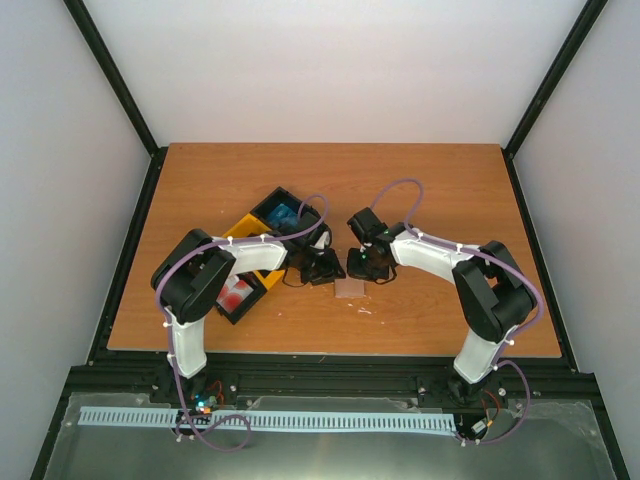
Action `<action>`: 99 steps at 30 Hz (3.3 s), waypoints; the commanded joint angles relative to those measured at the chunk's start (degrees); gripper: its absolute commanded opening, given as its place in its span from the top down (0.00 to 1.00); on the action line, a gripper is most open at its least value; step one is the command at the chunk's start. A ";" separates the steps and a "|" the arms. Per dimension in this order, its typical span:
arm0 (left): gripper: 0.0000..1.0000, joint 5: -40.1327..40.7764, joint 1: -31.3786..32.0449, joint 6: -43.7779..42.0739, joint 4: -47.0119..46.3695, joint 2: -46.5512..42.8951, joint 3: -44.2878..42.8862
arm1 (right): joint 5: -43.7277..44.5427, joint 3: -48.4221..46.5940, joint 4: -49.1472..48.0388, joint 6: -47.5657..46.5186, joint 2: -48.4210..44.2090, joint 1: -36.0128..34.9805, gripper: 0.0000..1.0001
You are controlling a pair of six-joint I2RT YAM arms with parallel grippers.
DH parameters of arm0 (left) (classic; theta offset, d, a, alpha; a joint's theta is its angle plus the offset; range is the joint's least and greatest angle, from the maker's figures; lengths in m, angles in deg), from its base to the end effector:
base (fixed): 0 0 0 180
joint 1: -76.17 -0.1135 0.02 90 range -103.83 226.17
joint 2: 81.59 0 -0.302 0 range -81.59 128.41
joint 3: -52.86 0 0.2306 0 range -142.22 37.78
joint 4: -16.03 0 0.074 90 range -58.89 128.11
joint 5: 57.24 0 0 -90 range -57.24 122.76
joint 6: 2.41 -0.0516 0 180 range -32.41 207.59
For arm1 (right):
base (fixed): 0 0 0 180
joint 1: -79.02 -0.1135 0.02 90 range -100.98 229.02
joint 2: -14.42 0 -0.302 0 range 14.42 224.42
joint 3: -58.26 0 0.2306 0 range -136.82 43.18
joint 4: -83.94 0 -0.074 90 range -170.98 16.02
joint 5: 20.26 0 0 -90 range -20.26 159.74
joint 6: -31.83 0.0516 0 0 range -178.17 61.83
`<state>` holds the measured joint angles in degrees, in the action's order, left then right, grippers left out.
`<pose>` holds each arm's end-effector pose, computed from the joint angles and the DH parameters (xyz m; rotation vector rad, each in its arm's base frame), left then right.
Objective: Put the credit cards into the card holder
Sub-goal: Close the card holder at the center of the board.
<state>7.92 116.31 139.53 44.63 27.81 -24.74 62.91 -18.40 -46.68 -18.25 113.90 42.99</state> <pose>0.2735 -0.2589 0.1718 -0.1313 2.9247 -1.0027 0.2556 0.1935 0.2027 0.0723 2.9394 0.4216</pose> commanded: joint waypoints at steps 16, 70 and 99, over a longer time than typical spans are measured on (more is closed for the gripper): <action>0.71 2.45 0.07 -1.45 3.85 4.13 -0.03 | -6.66 2.08 -5.17 -0.48 -1.72 0.88 0.88; 0.72 3.80 0.62 -3.31 9.86 9.26 -3.74 | 0.64 -0.88 -0.58 -1.51 1.07 -1.76 0.71; 0.65 1.48 0.33 1.10 6.69 1.47 0.06 | 15.81 -9.00 9.40 -3.20 4.51 -6.31 0.69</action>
<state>8.51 116.66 138.72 48.61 27.70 -26.21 75.21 -25.61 -39.07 -22.12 116.70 37.48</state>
